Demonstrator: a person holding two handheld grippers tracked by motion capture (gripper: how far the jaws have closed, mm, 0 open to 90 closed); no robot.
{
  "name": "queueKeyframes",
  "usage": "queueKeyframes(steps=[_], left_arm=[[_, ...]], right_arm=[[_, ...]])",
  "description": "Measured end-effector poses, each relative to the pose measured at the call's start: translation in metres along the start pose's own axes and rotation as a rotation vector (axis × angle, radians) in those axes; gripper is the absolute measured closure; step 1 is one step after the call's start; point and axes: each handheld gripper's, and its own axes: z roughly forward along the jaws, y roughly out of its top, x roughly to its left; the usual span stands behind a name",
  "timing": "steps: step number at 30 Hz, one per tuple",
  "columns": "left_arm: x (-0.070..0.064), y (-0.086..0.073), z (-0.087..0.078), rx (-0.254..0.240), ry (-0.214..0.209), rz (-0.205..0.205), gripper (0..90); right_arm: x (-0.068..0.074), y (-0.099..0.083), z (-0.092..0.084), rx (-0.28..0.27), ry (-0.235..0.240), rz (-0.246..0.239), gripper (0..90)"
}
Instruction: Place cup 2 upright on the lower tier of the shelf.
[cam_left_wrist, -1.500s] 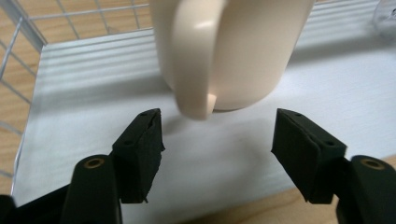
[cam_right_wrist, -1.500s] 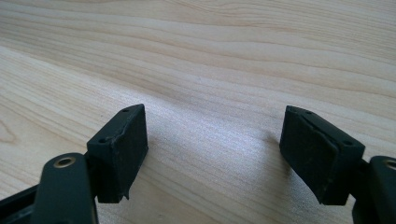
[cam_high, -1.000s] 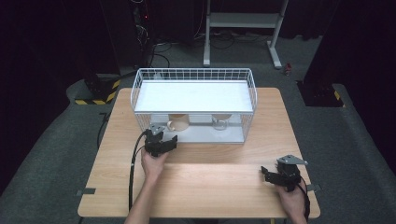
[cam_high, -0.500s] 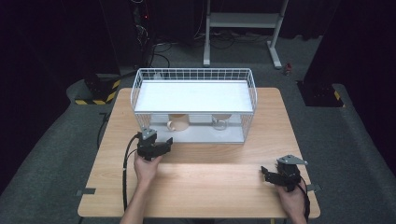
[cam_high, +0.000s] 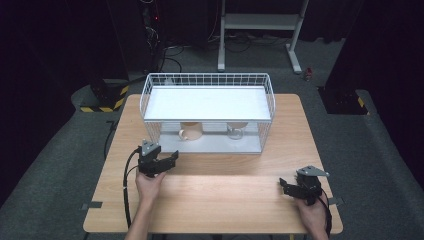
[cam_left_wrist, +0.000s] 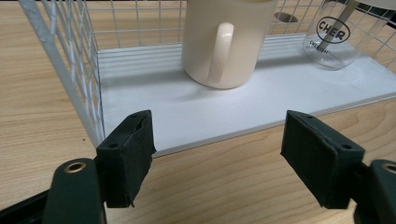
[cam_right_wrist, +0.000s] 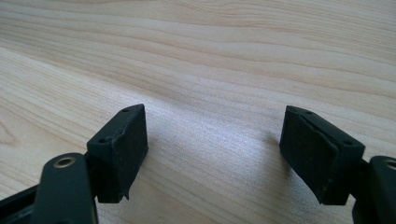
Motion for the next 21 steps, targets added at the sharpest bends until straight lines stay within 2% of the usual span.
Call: queueKeyframes(steps=[5, 9, 15, 21], left_arm=[[0.0, -0.004, -0.01, -0.014, 0.002, 0.01, 25.6], [0.003, -0.007, -0.016, -0.005, 0.007, 0.01, 25.6], [0.006, -0.012, -0.026, -0.013, 0.002, -0.009, 25.6], [0.003, -0.022, -0.028, 0.011, 0.003, -0.007, 25.6]], right_arm=[[0.0, 0.0, 0.0, 0.0, -0.001, 0.0, 23.4], [0.0, 0.0, 0.0, 0.0, -0.001, 0.0, 23.4], [0.0, 0.0, 0.0, 0.0, -0.001, -0.001, 23.4], [0.0, 0.0, 0.0, 0.0, -0.001, -0.001, 23.4]])
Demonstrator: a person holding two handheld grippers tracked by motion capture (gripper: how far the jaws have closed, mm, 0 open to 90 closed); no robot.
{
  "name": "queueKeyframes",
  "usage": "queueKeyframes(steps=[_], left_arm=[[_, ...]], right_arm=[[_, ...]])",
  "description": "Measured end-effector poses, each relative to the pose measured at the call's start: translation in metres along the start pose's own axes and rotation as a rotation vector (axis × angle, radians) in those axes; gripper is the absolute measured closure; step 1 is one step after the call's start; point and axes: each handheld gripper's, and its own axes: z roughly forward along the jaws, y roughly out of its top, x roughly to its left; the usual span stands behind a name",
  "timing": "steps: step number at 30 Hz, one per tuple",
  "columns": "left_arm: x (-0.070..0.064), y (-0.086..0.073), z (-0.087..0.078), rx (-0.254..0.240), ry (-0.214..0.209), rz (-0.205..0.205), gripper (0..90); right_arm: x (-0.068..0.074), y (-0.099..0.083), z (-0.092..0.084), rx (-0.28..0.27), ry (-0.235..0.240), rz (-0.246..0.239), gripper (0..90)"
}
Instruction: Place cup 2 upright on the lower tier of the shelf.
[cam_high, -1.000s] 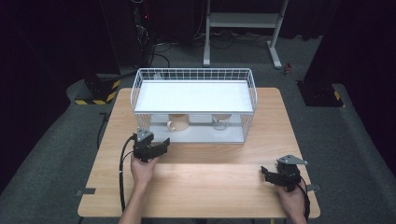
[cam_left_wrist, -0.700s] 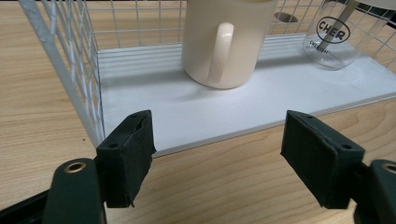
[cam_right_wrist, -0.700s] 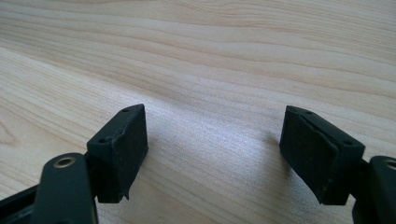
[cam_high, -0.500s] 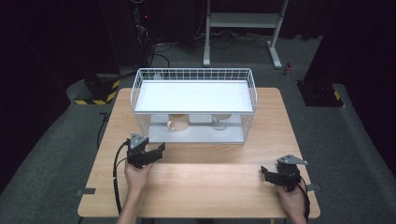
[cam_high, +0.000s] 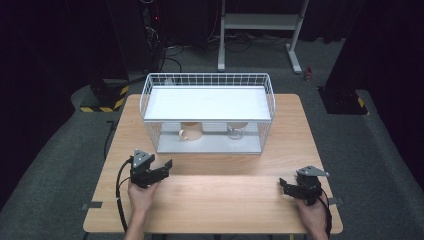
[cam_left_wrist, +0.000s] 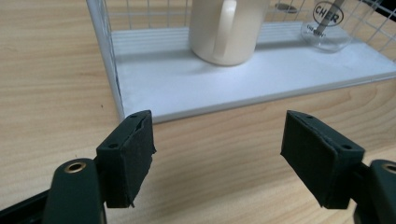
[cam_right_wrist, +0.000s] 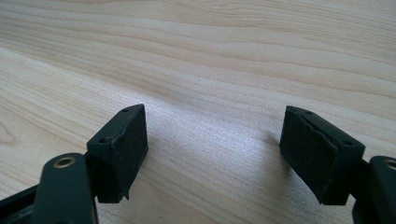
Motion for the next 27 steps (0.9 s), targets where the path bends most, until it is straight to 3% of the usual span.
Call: queueKeyframes(steps=[11, 27], left_arm=[[-0.007, -0.013, -0.001, 0.02, -0.009, -0.002, 25.6], [-0.013, -0.024, -0.004, 0.049, 0.009, 0.011, 25.4]], right_arm=[[0.0, 0.0, 0.0, 0.0, 0.001, 0.0, 23.4], [0.0, 0.0, 0.0, 0.0, 0.002, -0.003, 23.3]])
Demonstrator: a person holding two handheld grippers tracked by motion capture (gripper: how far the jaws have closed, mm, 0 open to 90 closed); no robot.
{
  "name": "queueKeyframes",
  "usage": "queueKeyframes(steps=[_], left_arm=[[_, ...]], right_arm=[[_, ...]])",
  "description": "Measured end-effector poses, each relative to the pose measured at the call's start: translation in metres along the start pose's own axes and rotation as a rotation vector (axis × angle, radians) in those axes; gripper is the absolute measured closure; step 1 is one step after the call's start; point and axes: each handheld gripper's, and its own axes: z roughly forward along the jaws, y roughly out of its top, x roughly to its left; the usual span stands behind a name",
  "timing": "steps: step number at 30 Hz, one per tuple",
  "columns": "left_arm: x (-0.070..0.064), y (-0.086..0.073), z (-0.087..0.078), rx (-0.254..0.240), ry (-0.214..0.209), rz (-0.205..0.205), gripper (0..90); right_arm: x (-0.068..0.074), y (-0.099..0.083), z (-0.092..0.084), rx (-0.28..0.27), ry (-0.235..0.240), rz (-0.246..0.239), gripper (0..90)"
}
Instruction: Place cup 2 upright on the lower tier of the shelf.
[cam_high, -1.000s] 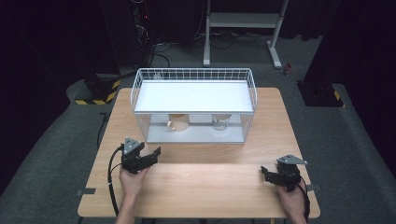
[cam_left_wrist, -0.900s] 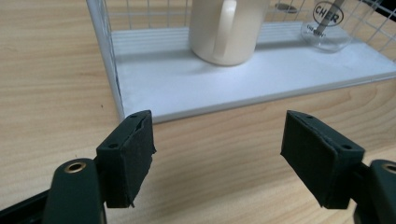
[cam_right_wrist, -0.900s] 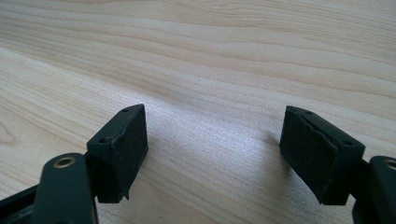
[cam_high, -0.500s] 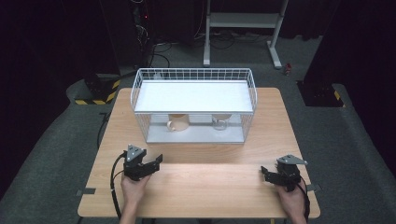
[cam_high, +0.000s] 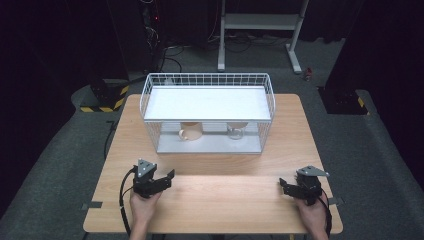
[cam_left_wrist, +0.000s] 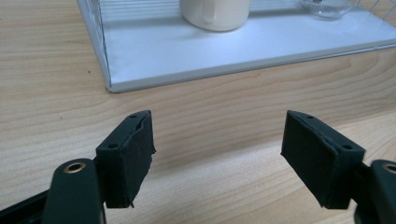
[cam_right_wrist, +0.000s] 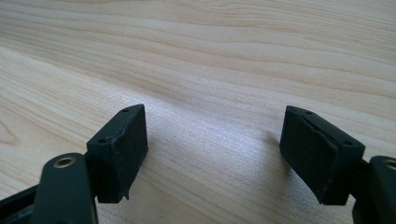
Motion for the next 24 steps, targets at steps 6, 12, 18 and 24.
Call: queueKeyframes(steps=[6, 12, 18, 24], left_arm=[[-0.001, -0.006, 0.003, 0.014, 0.018, 0.011, 24.6], [-0.005, -0.009, 0.006, 0.028, 0.021, 0.027, 23.9], [-0.008, -0.014, 0.01, 0.052, 0.034, 0.046, 23.8], [-0.008, -0.018, 0.013, 0.075, 0.05, 0.061, 23.9]], right_arm=[[0.0, 0.0, 0.0, 0.0, 0.0, 0.002, 23.3], [0.0, 0.0, 0.0, 0.001, 0.0, 0.002, 23.3], [0.0, 0.0, 0.0, 0.0, 0.0, 0.0, 23.3], [0.0, 0.0, 0.0, 0.0, 0.001, -0.001, 23.2]])
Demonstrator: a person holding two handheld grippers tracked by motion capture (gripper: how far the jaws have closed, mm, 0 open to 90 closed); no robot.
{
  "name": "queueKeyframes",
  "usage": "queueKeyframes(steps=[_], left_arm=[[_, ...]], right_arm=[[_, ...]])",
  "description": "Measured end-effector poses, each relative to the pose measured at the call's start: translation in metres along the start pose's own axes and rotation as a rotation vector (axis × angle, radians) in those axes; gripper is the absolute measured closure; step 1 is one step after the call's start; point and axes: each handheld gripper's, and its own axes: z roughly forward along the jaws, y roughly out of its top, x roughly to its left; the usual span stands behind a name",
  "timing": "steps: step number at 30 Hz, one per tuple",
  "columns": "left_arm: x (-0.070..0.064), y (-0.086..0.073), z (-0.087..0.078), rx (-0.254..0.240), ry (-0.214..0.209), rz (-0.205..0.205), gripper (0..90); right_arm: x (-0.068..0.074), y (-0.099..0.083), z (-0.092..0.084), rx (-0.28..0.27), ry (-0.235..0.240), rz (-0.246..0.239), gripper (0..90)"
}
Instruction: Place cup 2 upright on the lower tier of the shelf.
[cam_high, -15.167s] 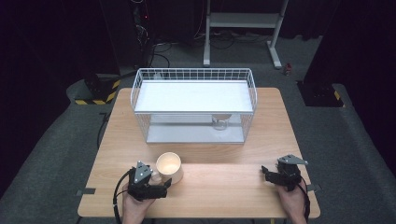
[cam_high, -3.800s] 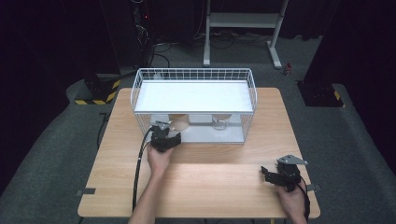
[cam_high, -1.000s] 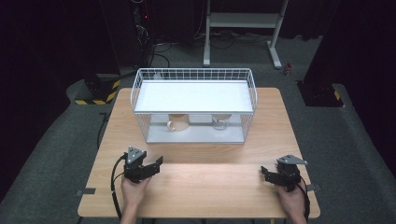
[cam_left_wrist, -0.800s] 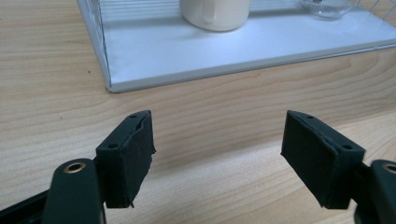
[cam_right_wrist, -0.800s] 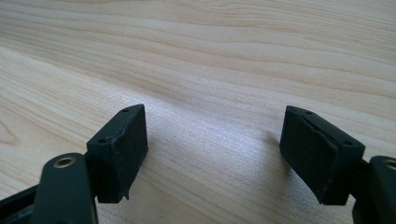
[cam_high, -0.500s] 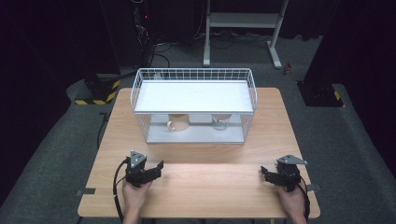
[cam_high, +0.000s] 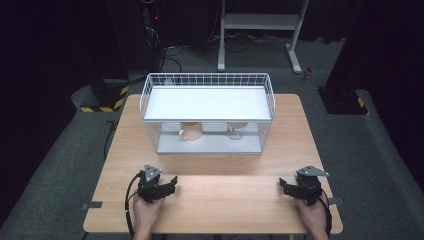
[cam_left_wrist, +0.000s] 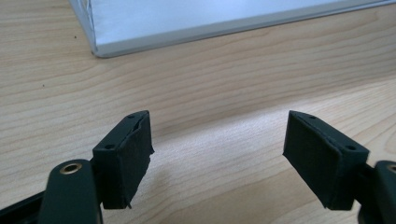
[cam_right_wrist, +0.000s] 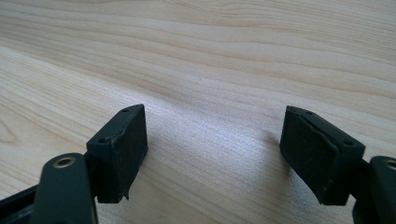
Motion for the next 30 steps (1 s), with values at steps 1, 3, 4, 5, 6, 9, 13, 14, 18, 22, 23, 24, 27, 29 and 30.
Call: queueKeyframes(steps=[1, 3, 4, 5, 6, 9, 13, 14, 18, 22, 23, 24, 27, 29, 30], left_arm=[[0.0001, -0.0009, 0.0006, 0.006, 0.0, -0.004, 23.8], [0.0006, -0.0028, 0.0017, 0.01, 0.002, -0.011, 23.8], [0.0006, -0.0034, 0.0019, 0.013, 0.001, -0.013, 23.8], [0.0013, -0.0041, 0.0024, 0.017, 0.002, -0.011, 23.8], [0.0013, -0.0047, 0.003, 0.019, -0.002, -0.019, 23.8], [0.0026, -0.0061, 0.0055, 0.027, -0.004, -0.026, 23.8], [0.0041, -0.0076, 0.0072, 0.035, 0.005, -0.025, 23.8], [0.0045, -0.0079, 0.0076, 0.04, 0.007, -0.025, 23.8], [0.004, -0.0076, 0.0082, 0.039, 0.015, -0.025, 23.8], [0.0015, -0.0072, 0.0094, 0.047, 0.036, -0.006, 23.7], [0.0003, -0.007, 0.0096, 0.053, 0.041, 0.001, 23.5], [-0.0013, -0.0067, 0.0102, 0.058, 0.043, 0.015, 23.1], [-0.0034, -0.0067, 0.0103, 0.059, 0.051, 0.008, 21.3], [-0.0046, -0.0069, 0.0105, 0.056, 0.053, 0.002, 20.8], [-0.0045, -0.0069, 0.0105, 0.056, 0.053, 0.002, 20.8]], right_arm=[[0.0, 0.0, 0.0, 0.0, 0.0, 0.0, 23.2], [-0.0001, 0.0, 0.0, 0.0, 0.0, -0.001, 23.3], [0.0, 0.0, 0.0, 0.0, 0.0, 0.0, 23.2], [-0.0002, 0.0, 0.0, -0.001, 0.0, -0.002, 23.3], [0.0, 0.0, 0.0, 0.0, 0.0, 0.0, 23.2], [0.0, 0.0, 0.0, 0.0, 0.0, 0.0, 23.3], [-0.0002, 0.0, 0.0001, -0.001, 0.0, -0.002, 23.2], [-0.0001, 0.0, 0.0001, -0.001, 0.0, -0.002, 23.2], [0.0, 0.0, 0.0, 0.0, 0.0, 0.001, 23.2], [0.0, 0.0, 0.0, 0.0, 0.0, 0.001, 23.2], [0.0, 0.0, 0.0, 0.0, 0.0, 0.0, 23.3], [0.0, -0.0001, 0.0, 0.0, 0.0, 0.0, 23.3], [-0.0001, -0.0002, -0.0002, 0.001, 0.001, 0.0, 23.2], [0.0001, -0.0001, -0.0002, 0.001, 0.001, 0.002, 23.2], [-0.0001, -0.0001, -0.0001, 0.0, 0.001, 0.0, 23.2]])
